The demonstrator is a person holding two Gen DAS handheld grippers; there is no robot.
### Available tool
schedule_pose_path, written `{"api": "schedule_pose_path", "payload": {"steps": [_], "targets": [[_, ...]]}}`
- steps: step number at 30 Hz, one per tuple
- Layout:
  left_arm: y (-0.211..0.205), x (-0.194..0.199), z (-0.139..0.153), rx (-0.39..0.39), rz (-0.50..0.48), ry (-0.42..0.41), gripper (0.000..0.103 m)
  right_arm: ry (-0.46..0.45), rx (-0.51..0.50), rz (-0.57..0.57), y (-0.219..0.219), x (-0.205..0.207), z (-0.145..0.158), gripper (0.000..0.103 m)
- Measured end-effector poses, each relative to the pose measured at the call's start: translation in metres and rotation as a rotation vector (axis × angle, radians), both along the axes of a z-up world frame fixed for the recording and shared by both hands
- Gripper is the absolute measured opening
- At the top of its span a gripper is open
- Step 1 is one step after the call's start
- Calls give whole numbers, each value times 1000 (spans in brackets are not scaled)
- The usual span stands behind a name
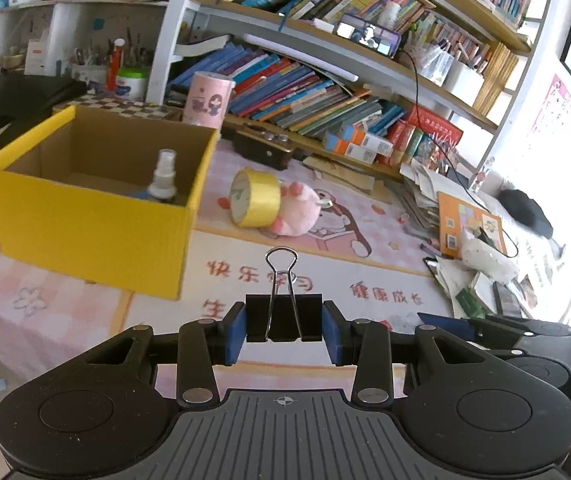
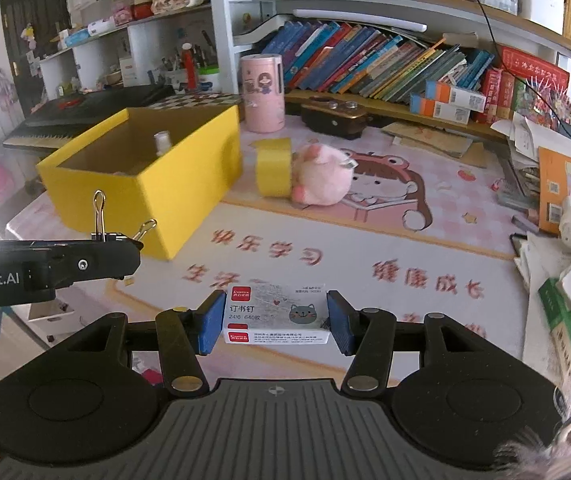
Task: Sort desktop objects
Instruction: 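Carry the card box and binder clip with both tools over the yellow box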
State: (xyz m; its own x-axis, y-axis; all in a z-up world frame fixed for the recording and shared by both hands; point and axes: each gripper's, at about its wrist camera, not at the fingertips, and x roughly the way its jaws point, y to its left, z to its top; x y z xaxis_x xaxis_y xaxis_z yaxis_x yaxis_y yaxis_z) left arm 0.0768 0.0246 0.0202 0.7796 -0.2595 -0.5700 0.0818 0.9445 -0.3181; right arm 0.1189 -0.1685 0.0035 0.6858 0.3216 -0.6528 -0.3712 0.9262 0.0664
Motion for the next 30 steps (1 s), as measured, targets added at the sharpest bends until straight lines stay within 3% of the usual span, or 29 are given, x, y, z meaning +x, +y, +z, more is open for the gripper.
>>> {"api": "schedule_pose_path", "payload": {"steps": [14,30], "targets": [[69,-63,-1,7,50,-14,38,-6,14,51,73,-56,-4,51],[118,-93,4,-19,152,-65,38,-47,-15,156,128,-67,7,51]]}}
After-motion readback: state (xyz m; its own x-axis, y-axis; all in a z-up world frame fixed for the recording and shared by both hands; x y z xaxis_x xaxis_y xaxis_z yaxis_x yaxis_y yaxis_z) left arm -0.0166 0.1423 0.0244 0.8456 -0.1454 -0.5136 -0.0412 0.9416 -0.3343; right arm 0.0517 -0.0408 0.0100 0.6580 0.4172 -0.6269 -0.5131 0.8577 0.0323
